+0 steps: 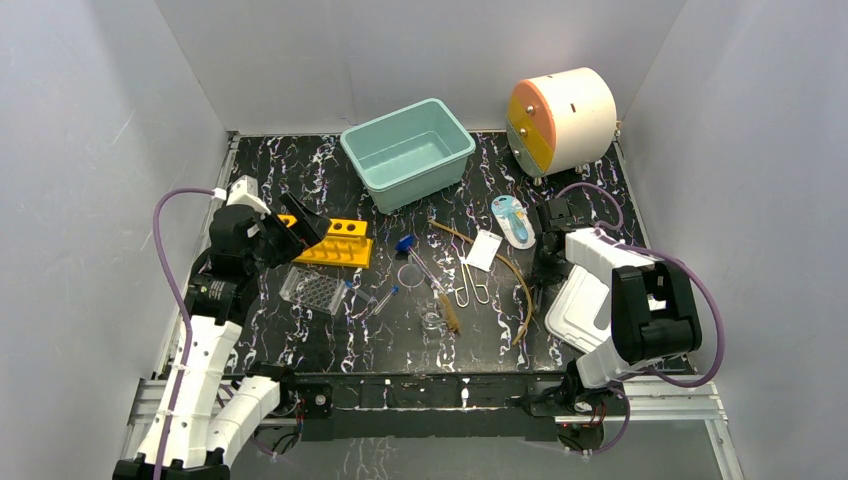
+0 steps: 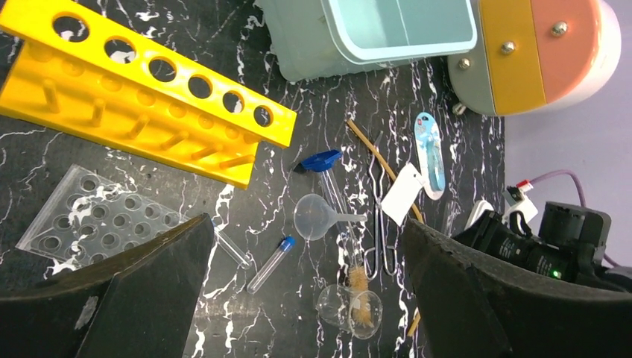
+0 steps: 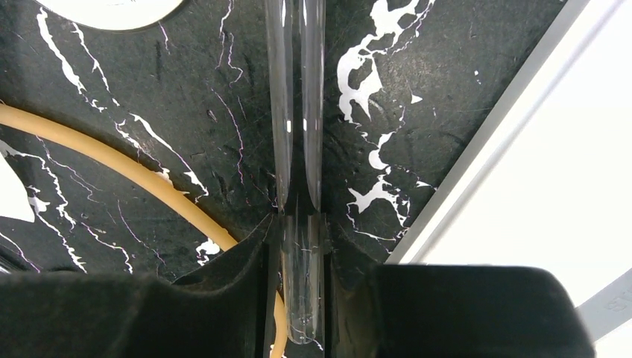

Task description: Organize the chemistry lab equipment

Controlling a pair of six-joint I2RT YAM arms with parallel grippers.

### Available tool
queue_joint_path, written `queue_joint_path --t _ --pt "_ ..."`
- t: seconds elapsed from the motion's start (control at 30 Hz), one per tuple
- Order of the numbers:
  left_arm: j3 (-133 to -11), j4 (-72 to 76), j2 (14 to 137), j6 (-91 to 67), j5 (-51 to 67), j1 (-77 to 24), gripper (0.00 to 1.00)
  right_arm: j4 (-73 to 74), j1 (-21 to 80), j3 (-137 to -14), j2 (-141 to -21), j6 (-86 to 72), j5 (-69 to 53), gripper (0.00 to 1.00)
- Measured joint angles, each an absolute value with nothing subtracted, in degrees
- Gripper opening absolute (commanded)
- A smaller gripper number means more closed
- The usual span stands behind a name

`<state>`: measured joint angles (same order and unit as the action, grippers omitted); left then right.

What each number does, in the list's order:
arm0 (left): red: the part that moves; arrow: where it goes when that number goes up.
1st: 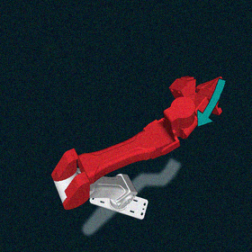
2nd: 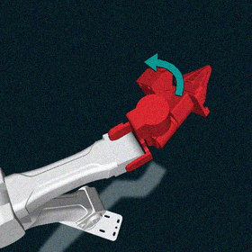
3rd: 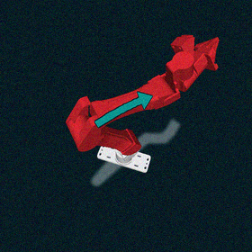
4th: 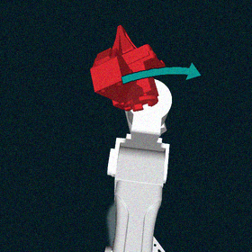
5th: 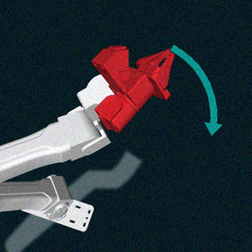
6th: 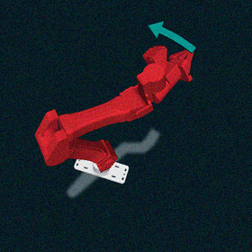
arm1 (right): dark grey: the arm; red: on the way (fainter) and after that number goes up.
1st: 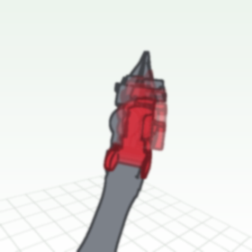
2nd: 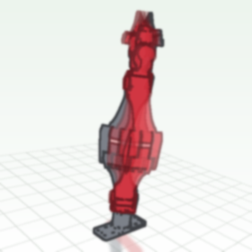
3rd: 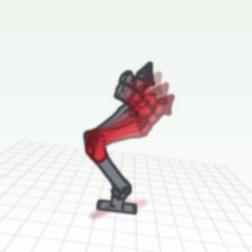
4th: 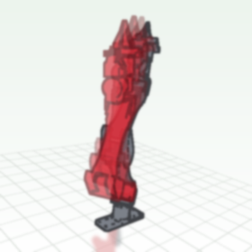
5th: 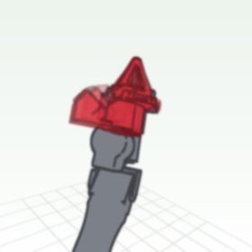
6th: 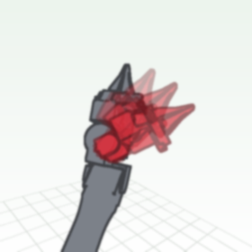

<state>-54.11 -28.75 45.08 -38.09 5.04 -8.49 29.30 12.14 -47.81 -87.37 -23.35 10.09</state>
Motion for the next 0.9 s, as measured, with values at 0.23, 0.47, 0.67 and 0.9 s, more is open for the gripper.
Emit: queue_joint_path --t 0.23,0.47,0.67,0.9 --pt "-54.11 -27.00 46.89 -36.60 12.58 -8.49 0.98 29.32 12.14 -47.79 -83.57 -22.46 9.04 0.18" --pt "-53.84 -22.24 51.70 -38.35 22.48 -8.56 0.98 27.11 12.16 -47.79 -73.06 -21.61 0.32 0.18" --pt "-51.81 -13.45 57.95 -41.69 28.12 -11.70 0.98 23.44 13.04 -47.42 -69.63 -22.70 -10.85 0.16" --pt "-53.01 -4.75 71.75 -44.62 29.06 -22.79 0.98 16.10 15.94 -44.71 -67.44 -28.36 -22.44 0.17"
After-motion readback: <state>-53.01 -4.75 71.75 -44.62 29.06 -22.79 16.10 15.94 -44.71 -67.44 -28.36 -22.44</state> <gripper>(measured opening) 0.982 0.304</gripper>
